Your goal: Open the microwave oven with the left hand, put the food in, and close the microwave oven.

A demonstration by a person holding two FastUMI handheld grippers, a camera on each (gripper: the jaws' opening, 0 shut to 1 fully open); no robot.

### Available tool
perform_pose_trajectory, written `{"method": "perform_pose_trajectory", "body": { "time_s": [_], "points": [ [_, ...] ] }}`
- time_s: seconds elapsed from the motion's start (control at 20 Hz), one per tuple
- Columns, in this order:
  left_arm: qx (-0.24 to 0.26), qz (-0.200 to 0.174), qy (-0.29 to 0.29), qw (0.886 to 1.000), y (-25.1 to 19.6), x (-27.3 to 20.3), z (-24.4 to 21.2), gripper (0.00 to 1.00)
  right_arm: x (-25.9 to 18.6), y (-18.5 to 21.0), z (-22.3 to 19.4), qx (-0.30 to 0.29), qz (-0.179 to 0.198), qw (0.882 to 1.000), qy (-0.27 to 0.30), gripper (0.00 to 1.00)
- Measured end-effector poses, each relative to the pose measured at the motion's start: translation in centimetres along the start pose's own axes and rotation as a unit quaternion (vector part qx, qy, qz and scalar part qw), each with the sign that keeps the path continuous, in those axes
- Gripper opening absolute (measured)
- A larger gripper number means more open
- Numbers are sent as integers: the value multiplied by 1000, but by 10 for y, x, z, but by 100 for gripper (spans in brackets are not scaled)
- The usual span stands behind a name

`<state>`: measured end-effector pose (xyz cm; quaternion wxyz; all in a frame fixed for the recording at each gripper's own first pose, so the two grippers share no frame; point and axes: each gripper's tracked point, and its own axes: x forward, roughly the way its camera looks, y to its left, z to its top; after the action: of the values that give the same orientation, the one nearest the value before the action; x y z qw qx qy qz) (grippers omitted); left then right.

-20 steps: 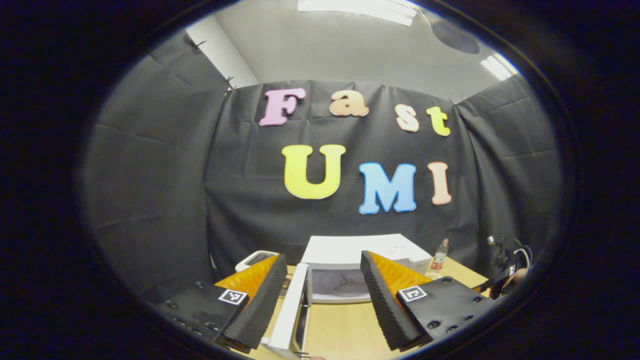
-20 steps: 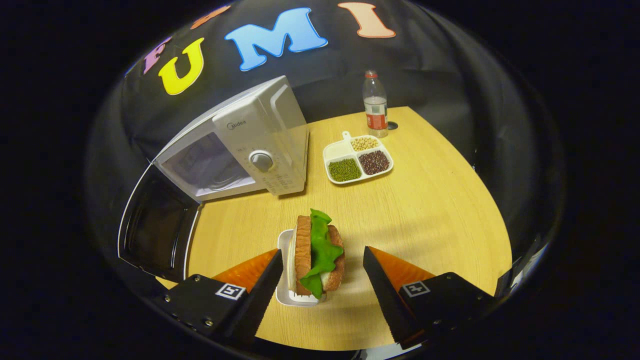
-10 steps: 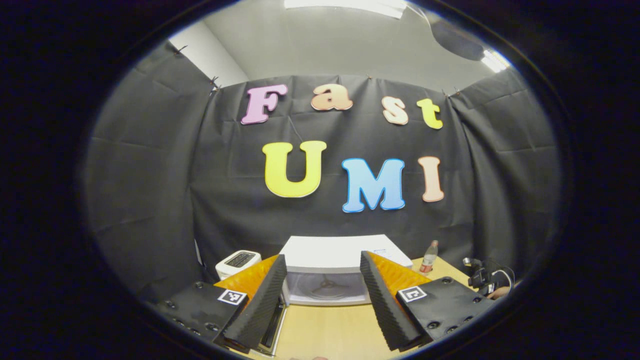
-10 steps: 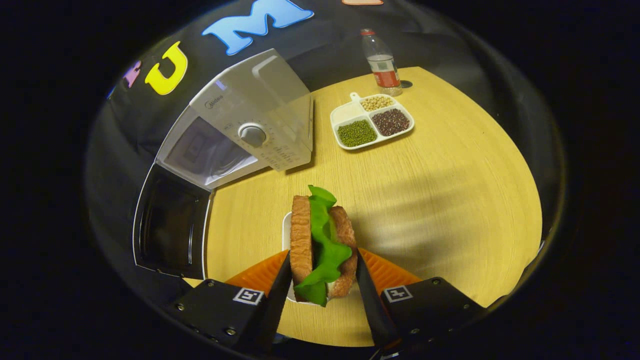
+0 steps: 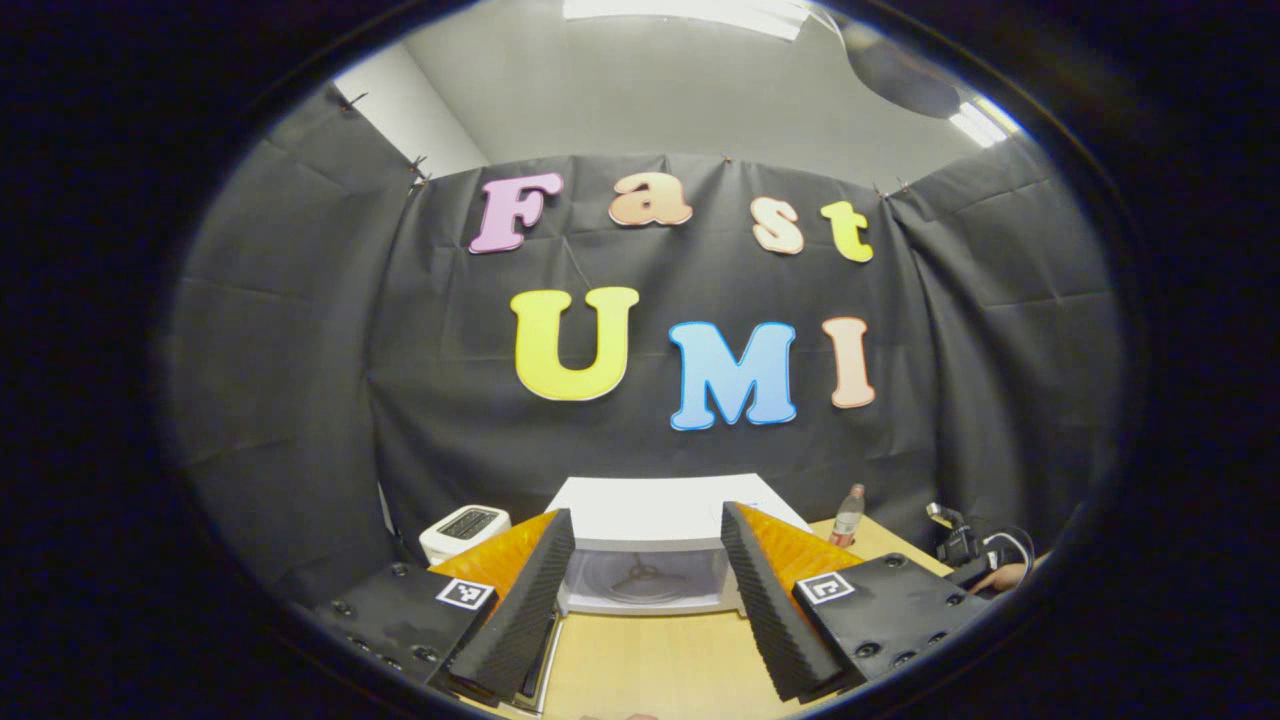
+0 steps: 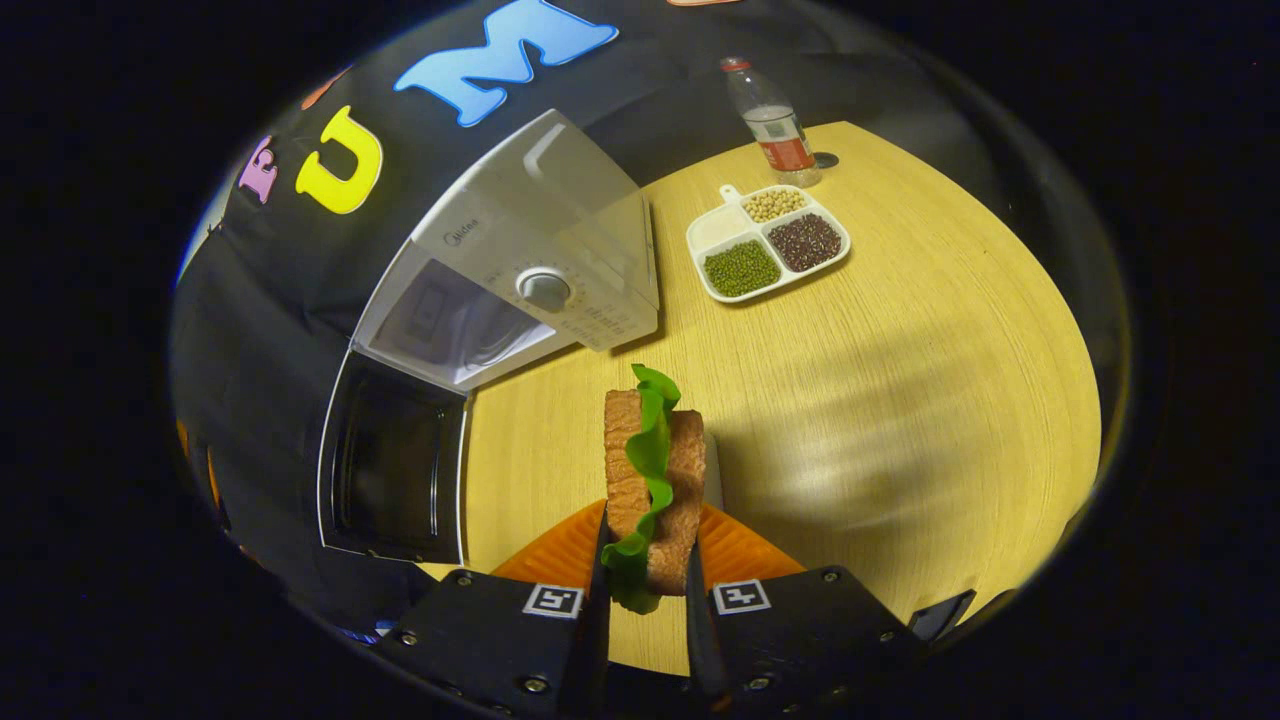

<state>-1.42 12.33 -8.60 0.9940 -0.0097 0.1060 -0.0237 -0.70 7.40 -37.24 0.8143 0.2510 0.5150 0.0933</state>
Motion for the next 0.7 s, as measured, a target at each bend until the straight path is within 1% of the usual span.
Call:
{"method": "perform_pose_trajectory", "body": {
  "time_s": [0.05, 0.2, 0.3, 0.45, 0.55, 0.7],
  "points": [
    [1, -14, 3, 1000, 1, 3, -3, 98, -6, 9, 3, 6, 4, 1000, -13, 33],
    [-2, -51, -7, 999, 11, 5, 4, 91, -19, 44, 10, 49, 34, 997, -53, 33],
    [-4, -69, -14, 998, 25, 4, 8, 98, -23, 72, 12, 77, 60, 992, -77, 33],
    [0, -89, -23, 996, 50, 0, 10, 97, -26, 115, 13, 121, 101, 982, -104, 33],
    [6, -98, -26, 995, 66, -3, 10, 97, -21, 137, 13, 145, 115, 976, -115, 33],
    [-1, -106, -30, 994, 91, -7, 12, 97, -7, 170, 11, 161, 132, 971, -122, 33]
  ]
}}
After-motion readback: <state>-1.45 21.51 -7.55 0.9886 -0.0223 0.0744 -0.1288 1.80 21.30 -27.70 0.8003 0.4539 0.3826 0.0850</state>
